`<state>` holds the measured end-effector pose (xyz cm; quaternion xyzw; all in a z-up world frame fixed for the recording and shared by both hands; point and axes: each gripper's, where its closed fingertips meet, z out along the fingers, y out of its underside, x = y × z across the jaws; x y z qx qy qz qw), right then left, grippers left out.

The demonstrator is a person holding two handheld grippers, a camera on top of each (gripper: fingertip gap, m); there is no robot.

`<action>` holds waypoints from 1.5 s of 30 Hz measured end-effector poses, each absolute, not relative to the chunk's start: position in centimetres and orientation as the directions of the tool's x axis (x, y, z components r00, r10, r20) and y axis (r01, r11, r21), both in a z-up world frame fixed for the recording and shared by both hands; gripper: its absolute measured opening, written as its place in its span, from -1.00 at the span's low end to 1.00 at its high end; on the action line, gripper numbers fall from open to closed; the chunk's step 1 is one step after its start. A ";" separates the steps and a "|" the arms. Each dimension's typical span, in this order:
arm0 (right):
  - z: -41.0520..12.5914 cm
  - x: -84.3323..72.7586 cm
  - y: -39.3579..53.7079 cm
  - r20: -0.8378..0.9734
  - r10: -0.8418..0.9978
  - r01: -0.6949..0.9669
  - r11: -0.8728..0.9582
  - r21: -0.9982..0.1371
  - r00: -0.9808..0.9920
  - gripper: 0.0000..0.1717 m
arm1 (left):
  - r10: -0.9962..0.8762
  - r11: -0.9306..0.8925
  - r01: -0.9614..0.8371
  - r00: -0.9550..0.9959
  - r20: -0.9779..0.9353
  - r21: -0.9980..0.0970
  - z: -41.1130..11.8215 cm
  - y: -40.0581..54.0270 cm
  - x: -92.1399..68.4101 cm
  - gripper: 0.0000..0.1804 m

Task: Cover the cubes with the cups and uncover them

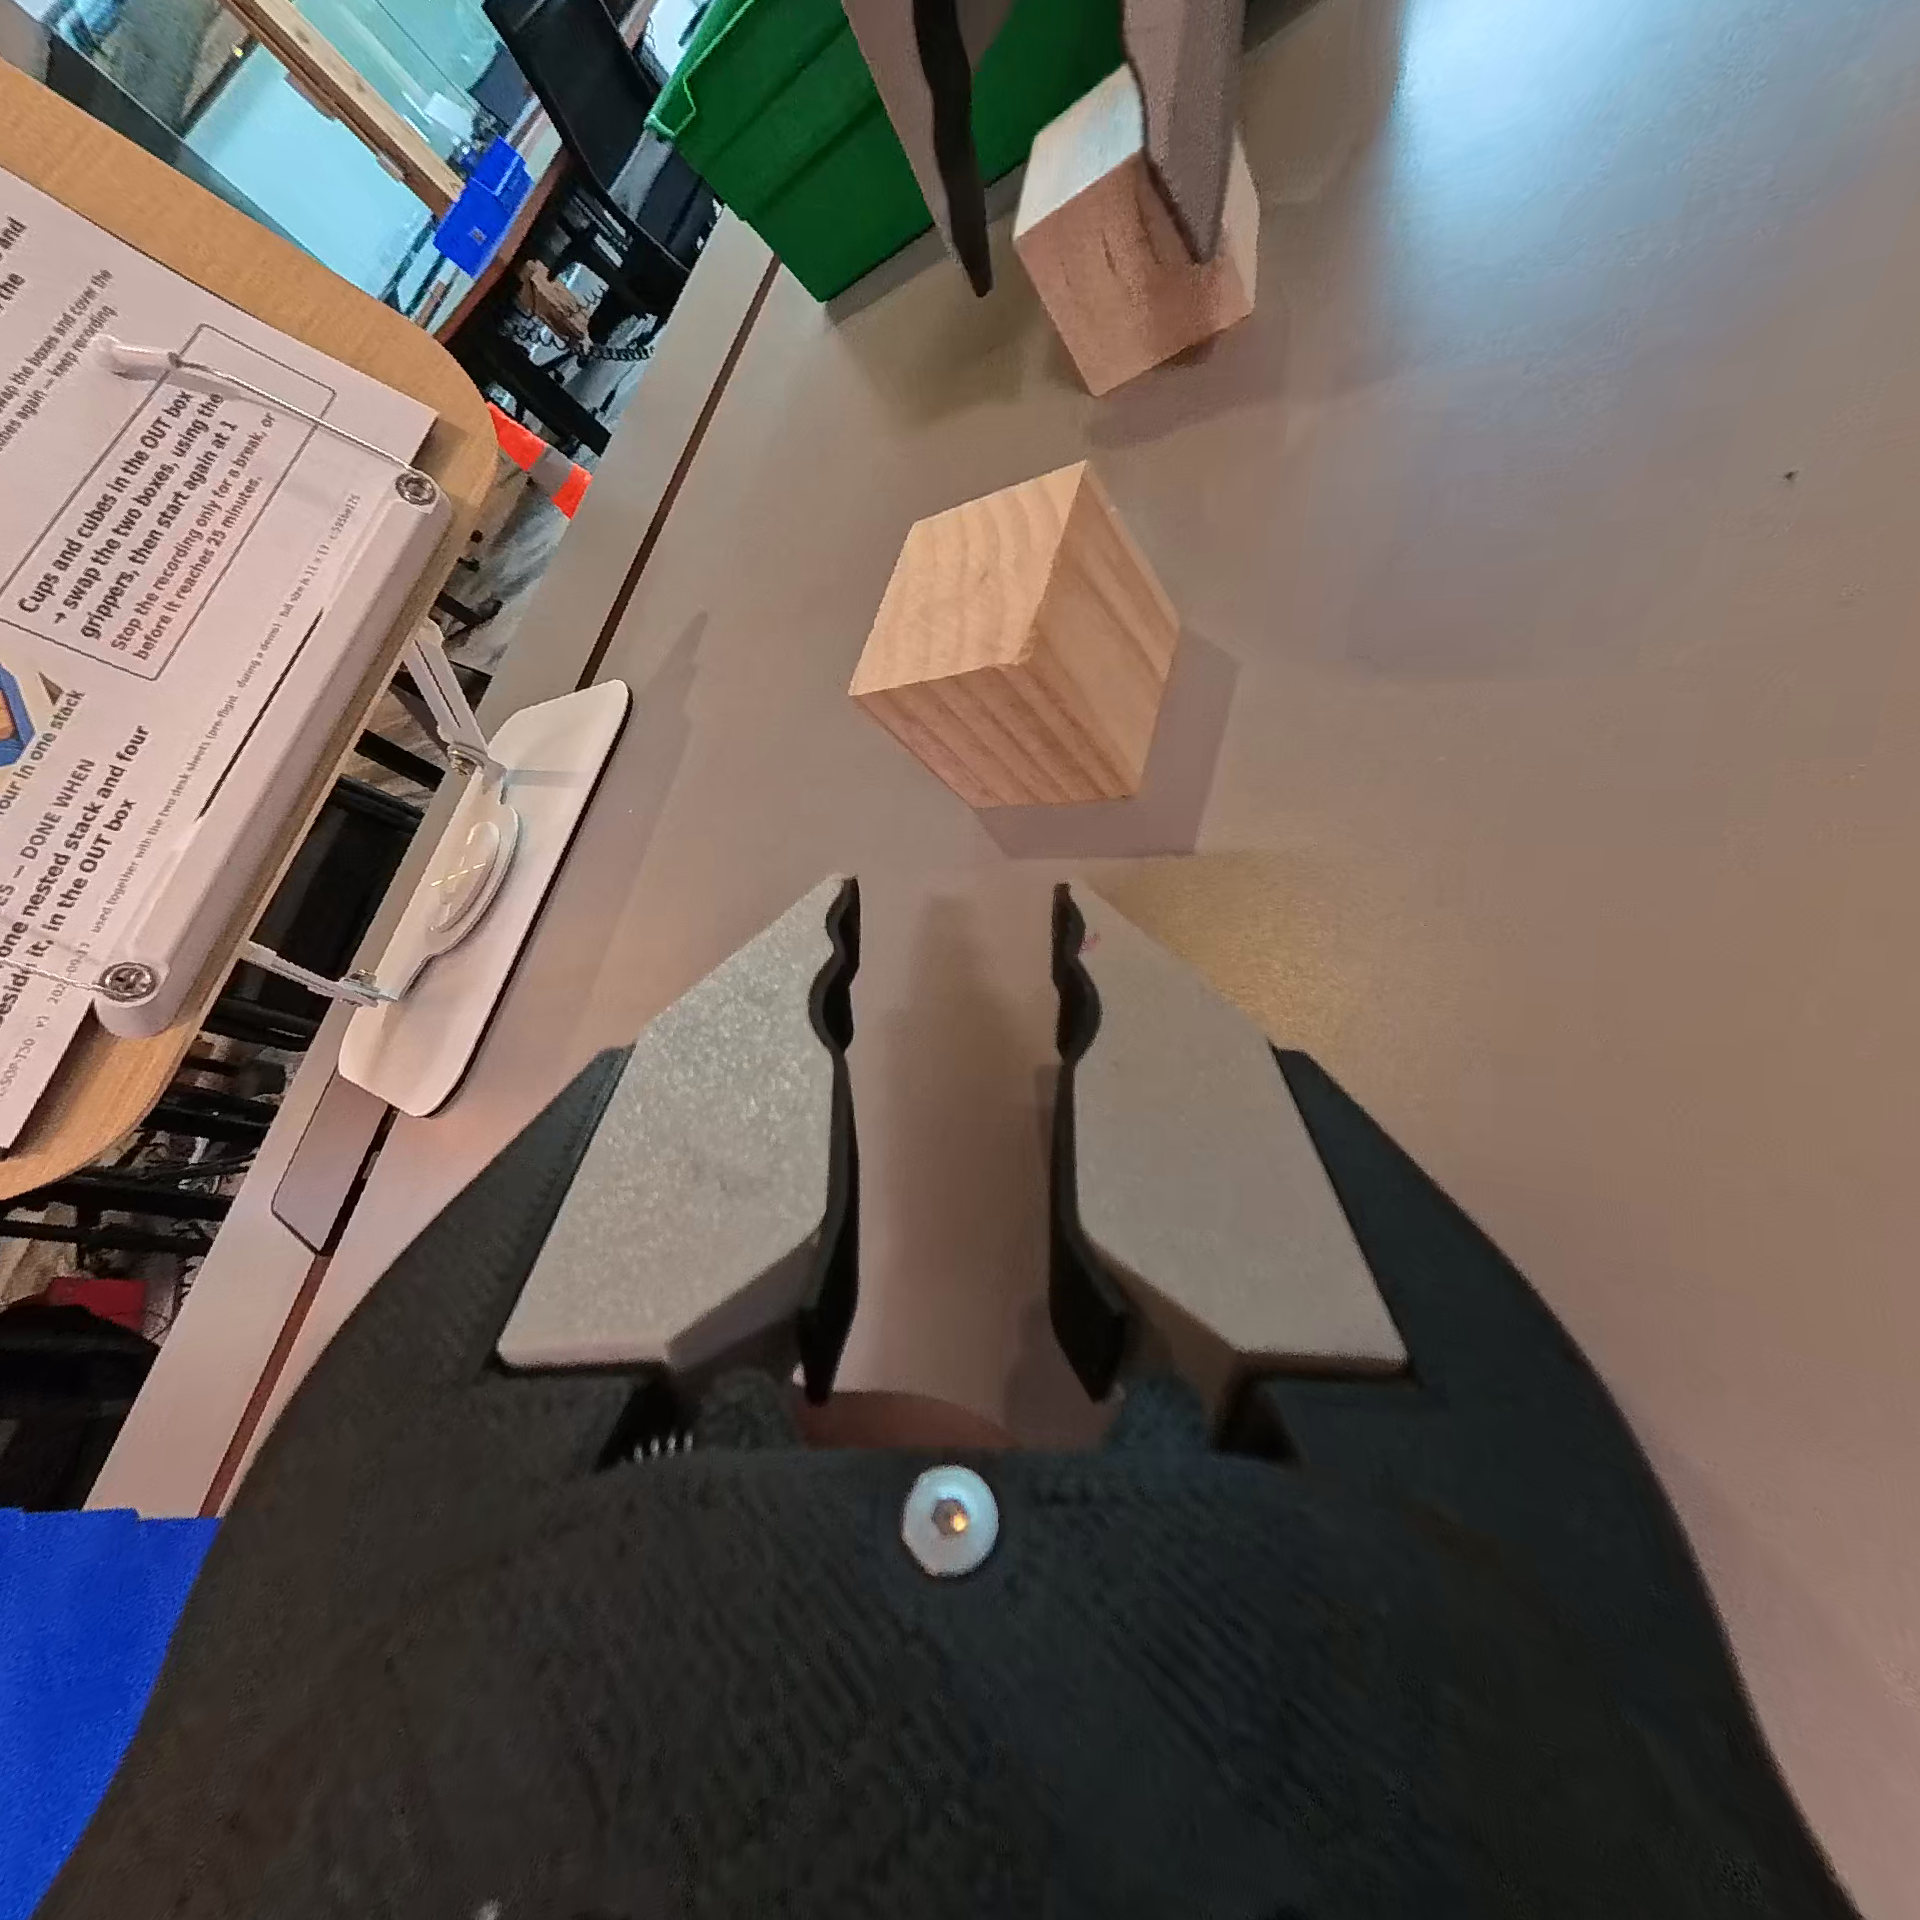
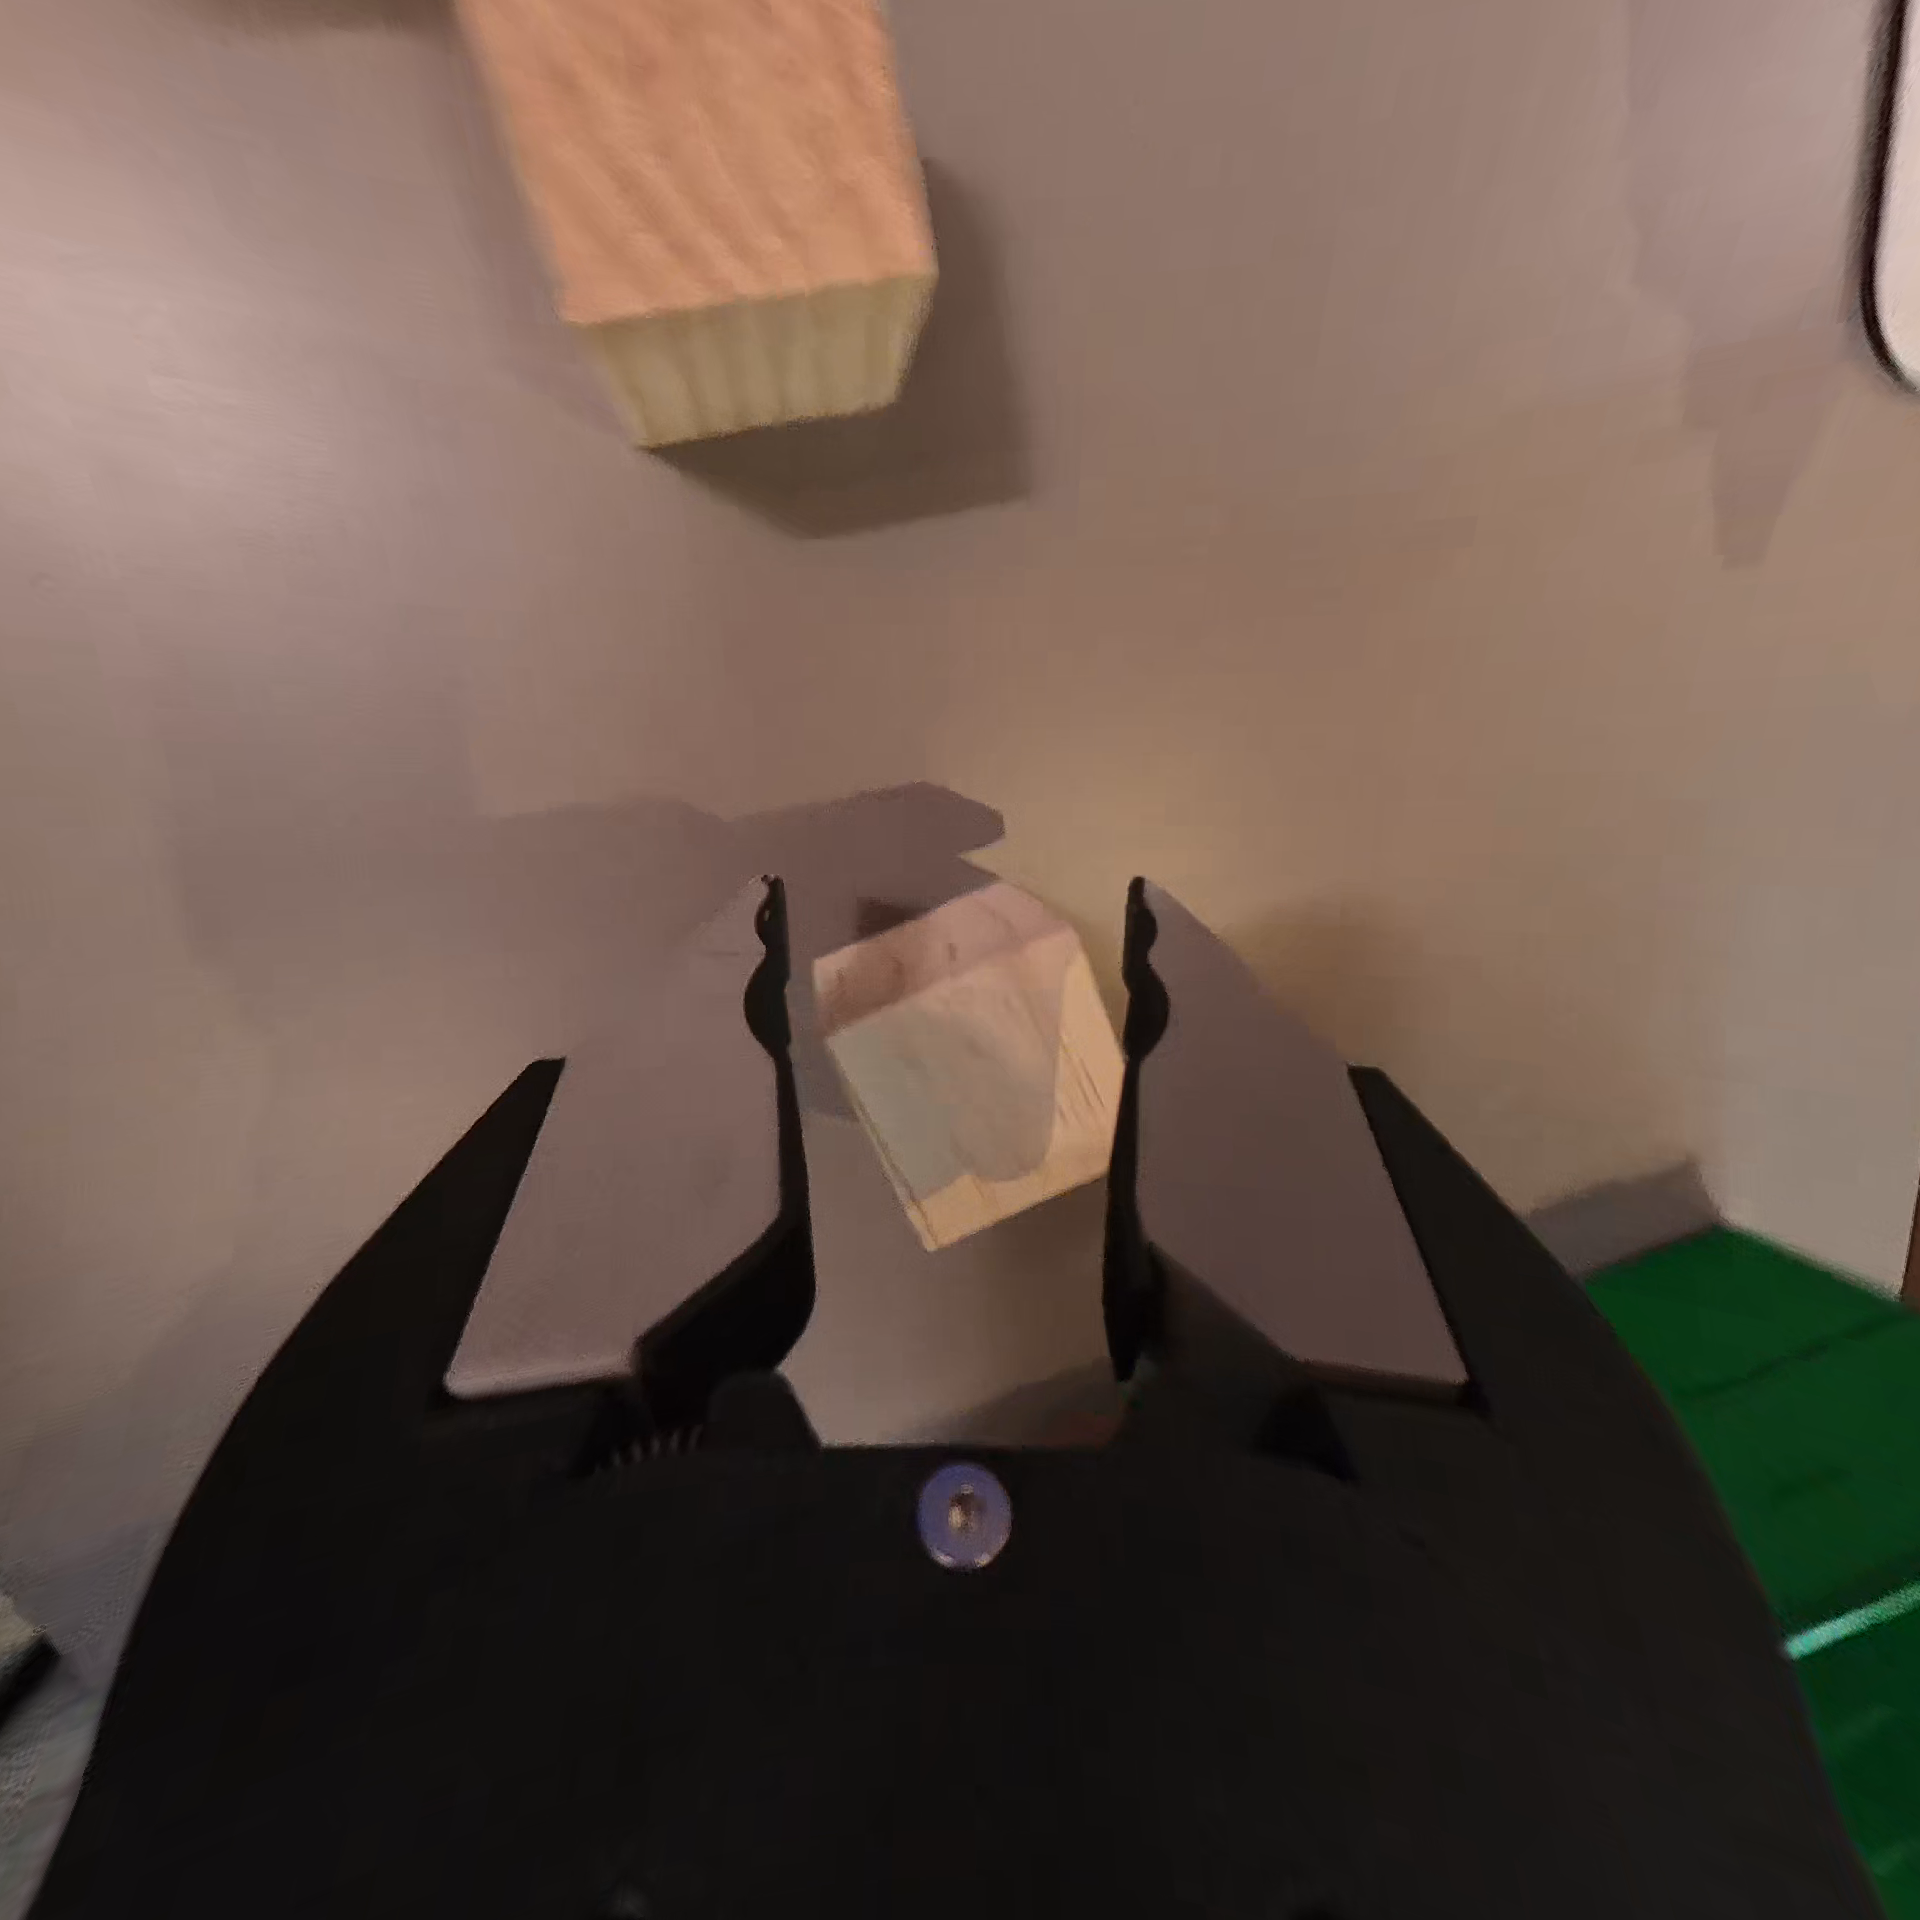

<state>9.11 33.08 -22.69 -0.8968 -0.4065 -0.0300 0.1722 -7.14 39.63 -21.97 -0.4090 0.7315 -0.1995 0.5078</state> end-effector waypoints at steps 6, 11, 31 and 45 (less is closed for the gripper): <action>-23.8 8.3 31.8 0.170 0.828 0.840 -0.496 -0.222 0.534 -0.43 | -0.804 0.582 -0.402 -0.152 -0.575 -0.707 -22.2 39.7 -7.2 -0.61; -24.0 9.6 31.9 0.187 0.814 0.833 -0.521 -0.186 0.551 -0.43 | -0.803 0.583 -0.403 -0.152 -0.576 -0.706 -22.2 39.8 -7.2 -0.61; -22.8 10.2 34.1 0.253 0.758 0.797 -0.548 -0.255 0.601 -0.48 | -0.804 0.582 -0.411 -0.161 -0.573 -0.702 -22.5 39.6 -7.2 -0.61; -22.8 9.8 33.9 0.240 0.759 0.793 -0.548 -0.267 0.605 -0.39 | -0.805 0.580 -0.415 -0.163 -0.570 -0.701 -22.5 39.6 -7.3 -0.61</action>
